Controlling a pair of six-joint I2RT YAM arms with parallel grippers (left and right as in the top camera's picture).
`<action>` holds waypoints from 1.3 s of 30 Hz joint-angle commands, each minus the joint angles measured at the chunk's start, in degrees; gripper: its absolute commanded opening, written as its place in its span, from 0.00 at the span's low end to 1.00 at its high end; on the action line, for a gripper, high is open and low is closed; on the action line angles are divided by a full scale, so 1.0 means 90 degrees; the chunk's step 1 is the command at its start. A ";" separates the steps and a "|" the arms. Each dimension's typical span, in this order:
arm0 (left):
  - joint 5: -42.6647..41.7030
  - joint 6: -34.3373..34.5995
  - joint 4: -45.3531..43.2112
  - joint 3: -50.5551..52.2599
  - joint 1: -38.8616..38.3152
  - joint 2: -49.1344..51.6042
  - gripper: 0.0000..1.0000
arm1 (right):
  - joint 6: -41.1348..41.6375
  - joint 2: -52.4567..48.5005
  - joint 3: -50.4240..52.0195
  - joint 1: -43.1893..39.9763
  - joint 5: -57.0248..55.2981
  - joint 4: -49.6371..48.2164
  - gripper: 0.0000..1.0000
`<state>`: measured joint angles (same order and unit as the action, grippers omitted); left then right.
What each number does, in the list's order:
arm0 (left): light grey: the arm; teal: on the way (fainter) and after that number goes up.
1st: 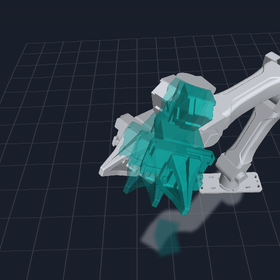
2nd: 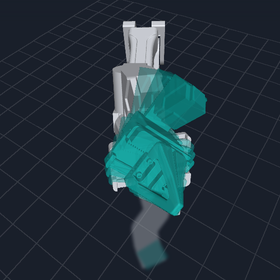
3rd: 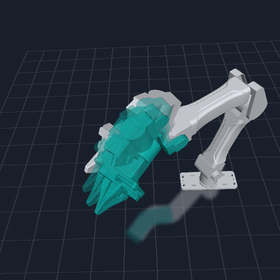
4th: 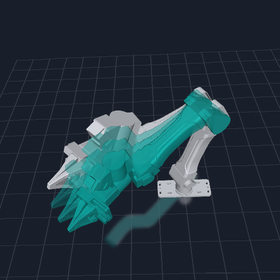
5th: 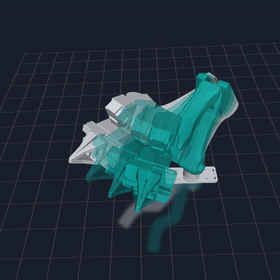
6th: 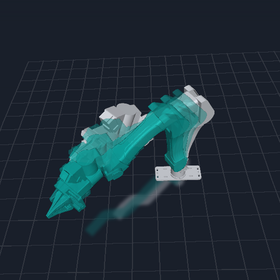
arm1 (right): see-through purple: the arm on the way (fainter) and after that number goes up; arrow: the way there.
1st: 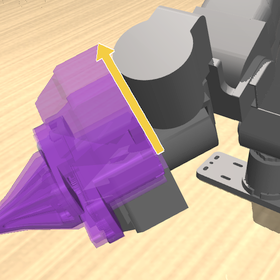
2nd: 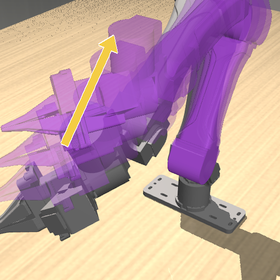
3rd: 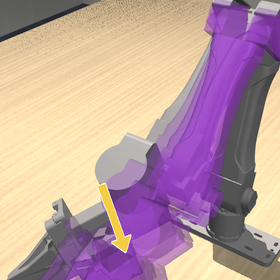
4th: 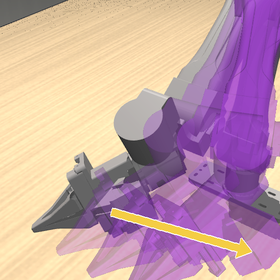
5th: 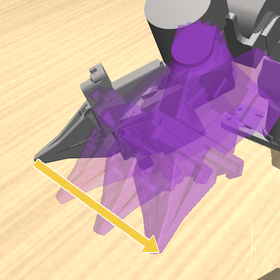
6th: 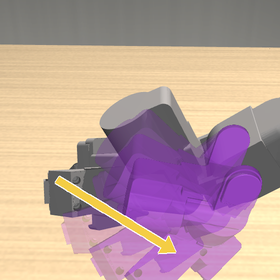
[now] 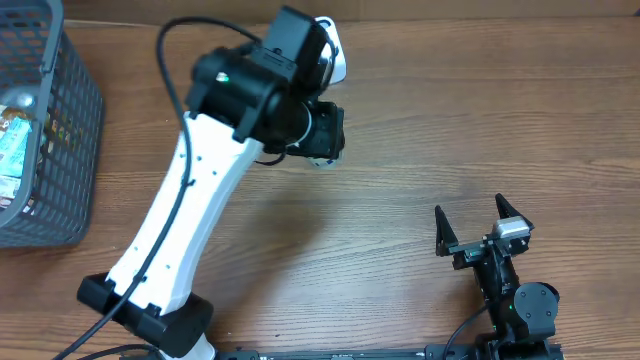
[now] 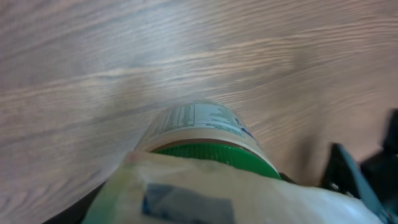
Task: Scan the item barcode
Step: 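Lift the jar out with the left gripper and carry it toward the scanner, then lower the jar onto the table in front of the scanner and release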
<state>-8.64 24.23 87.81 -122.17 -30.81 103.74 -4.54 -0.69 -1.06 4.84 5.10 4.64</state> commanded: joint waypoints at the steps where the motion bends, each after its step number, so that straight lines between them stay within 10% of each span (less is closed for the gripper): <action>1: 0.0372 0.0738 -0.0306 0.0656 -0.0175 0.0015 0.11 | -0.0024 0.0049 0.0066 -0.0041 -0.0034 -0.0024 1.00; 18: 0.1744 0.2701 -0.3320 0.3942 -0.1044 0.0015 0.19 | -0.0024 0.0049 0.0066 -0.0041 -0.0034 -0.0024 1.00; 39: 0.1841 0.2888 -0.4976 0.5578 -0.1076 0.0015 0.37 | -0.0024 0.0049 0.0066 -0.0041 -0.0034 -0.0024 1.00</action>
<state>6.37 49.41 43.59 -73.23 -40.16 104.07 -4.51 -0.67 -1.06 4.84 5.10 4.67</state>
